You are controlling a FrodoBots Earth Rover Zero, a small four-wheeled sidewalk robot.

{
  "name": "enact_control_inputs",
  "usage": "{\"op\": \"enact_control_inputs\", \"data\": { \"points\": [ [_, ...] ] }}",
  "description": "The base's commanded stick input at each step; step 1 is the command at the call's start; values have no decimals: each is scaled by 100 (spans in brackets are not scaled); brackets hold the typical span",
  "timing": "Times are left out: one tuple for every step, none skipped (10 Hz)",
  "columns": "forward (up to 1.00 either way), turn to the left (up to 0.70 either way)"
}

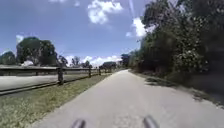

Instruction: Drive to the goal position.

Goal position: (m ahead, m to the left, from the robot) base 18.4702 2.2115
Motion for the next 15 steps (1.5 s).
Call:
{"op": "enact_control_inputs", "data": {
  "points": [
    [50,0],
    [50,0],
    [50,0],
    [50,0],
    [50,0],
    [50,0],
    [50,0],
    [50,0],
    [50,0],
    [50,0],
    [50,0],
    [50,0],
    [50,0],
    [50,0],
    [50,0]
  ]
}}
